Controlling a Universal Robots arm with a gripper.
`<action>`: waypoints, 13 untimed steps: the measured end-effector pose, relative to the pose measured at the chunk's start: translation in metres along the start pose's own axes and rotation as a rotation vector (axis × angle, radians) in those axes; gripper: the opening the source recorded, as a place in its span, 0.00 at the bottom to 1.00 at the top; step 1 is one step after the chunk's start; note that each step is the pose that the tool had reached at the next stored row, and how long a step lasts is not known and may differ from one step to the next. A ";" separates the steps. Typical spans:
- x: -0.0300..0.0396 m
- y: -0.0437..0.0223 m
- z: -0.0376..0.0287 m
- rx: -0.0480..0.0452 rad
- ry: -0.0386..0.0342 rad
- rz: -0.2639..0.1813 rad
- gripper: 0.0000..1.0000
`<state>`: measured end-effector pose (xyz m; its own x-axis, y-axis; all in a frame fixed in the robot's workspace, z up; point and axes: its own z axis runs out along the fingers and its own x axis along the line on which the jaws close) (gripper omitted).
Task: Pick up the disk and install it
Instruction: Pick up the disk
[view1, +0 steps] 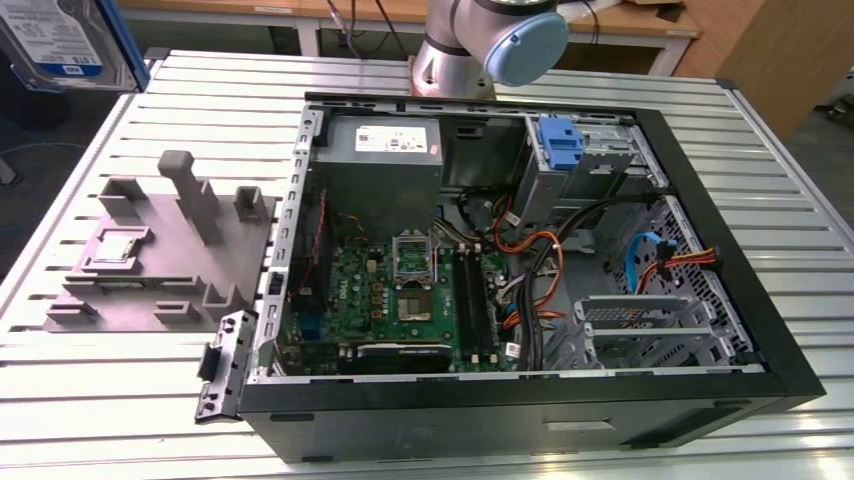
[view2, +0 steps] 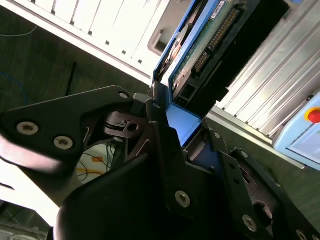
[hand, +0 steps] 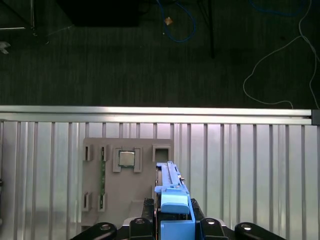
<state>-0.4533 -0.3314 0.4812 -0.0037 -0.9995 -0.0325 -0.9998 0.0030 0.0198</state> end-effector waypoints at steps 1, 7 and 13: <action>-0.0001 0.0000 -0.0021 -0.0001 0.0000 0.000 0.37; -0.0005 0.0002 -0.0149 -0.0002 0.0001 0.000 0.37; -0.0007 0.0004 -0.0226 -0.0001 0.0000 0.000 0.37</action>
<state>-0.4533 -0.3314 0.5038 -0.0037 -0.9995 -0.0325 -0.9998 0.0030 0.0199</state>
